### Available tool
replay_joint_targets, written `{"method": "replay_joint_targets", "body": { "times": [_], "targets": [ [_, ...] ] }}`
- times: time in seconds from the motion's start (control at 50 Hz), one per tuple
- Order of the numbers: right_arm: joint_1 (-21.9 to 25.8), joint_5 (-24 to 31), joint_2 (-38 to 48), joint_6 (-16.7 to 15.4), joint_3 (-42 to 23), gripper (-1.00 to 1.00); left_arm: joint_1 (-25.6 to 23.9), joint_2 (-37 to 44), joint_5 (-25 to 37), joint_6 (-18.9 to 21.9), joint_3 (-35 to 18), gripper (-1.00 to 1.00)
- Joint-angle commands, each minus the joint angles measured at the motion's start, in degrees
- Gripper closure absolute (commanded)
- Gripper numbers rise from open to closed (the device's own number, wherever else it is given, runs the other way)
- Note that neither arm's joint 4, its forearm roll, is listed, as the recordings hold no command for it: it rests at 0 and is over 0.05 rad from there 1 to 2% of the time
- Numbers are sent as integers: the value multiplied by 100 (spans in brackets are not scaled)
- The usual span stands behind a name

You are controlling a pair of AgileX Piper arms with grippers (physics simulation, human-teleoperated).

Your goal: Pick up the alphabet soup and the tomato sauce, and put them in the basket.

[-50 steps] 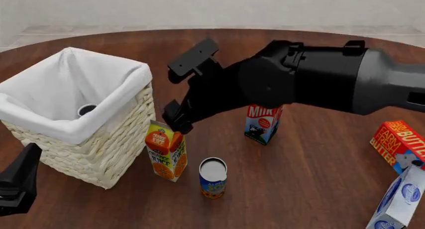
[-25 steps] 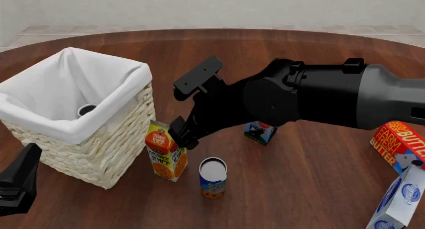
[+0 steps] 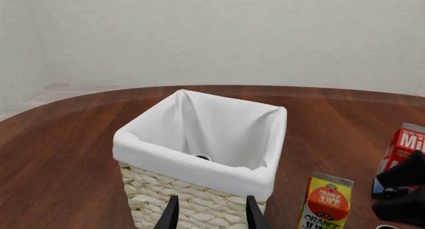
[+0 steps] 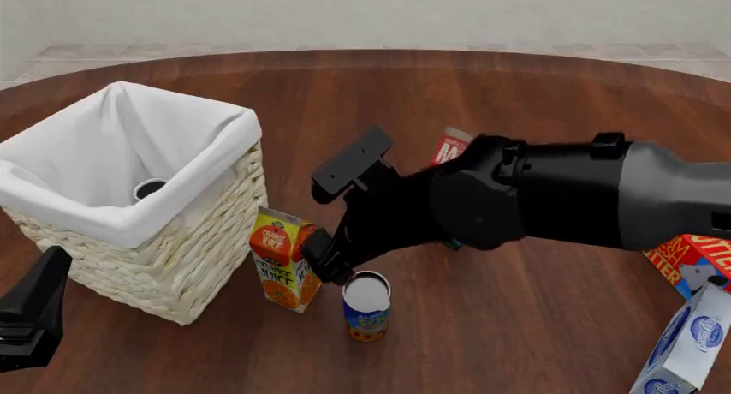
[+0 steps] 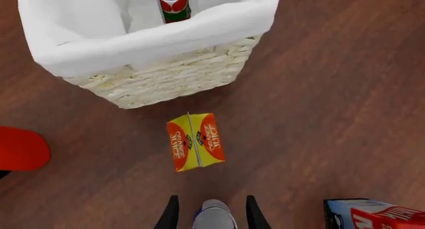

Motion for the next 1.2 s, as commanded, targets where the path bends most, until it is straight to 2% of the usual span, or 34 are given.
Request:
{"method": "replay_joint_targets", "body": {
  "times": [0.02,0.34,1.2],
  "targets": [
    [-16,-117,-25,50,233,-100,0,0,0,0,0,-100],
    [-26,-320,-44,120,579,-100,0,0,0,0,0,-100],
    [-74,-563,98,259,934,-100,0,0,0,0,0,-100]
  ]
}}
